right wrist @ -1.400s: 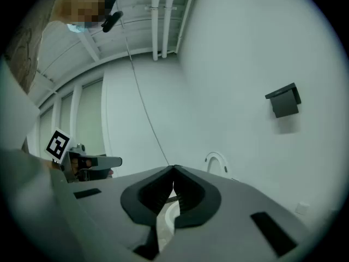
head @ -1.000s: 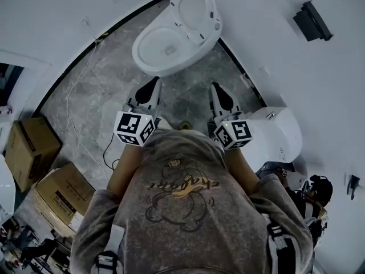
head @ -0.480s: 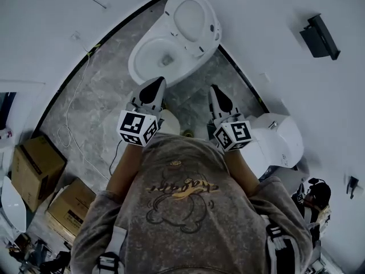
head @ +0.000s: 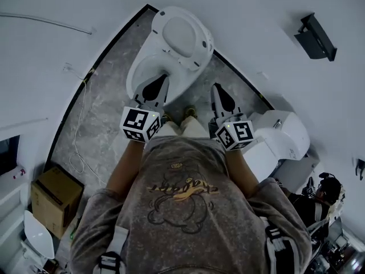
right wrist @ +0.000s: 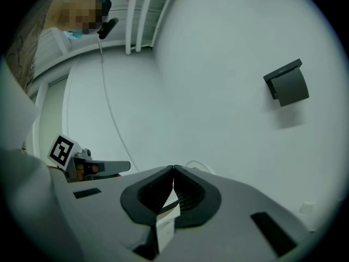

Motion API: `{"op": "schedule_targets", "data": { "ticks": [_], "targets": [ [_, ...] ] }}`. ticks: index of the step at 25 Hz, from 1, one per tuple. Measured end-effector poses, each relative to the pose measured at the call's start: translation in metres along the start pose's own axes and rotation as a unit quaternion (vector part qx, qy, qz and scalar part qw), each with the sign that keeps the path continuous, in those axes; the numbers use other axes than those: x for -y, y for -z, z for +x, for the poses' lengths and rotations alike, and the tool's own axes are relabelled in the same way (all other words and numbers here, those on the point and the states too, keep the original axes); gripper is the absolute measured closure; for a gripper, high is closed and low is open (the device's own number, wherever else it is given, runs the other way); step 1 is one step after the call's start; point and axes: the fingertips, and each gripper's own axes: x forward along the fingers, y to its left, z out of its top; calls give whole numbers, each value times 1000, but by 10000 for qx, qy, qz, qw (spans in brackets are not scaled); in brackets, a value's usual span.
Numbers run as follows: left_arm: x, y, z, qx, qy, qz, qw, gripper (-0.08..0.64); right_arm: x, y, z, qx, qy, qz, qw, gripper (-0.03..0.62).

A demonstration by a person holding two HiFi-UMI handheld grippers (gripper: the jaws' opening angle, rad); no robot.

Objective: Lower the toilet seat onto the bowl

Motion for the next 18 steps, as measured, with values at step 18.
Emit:
{"op": "schedule_targets", "data": {
  "ticks": [18],
  "targets": [
    [-61,-27,188,-315,204,581,9976,408,63,-17,48,-185,132,137,9996,566]
  ]
}}
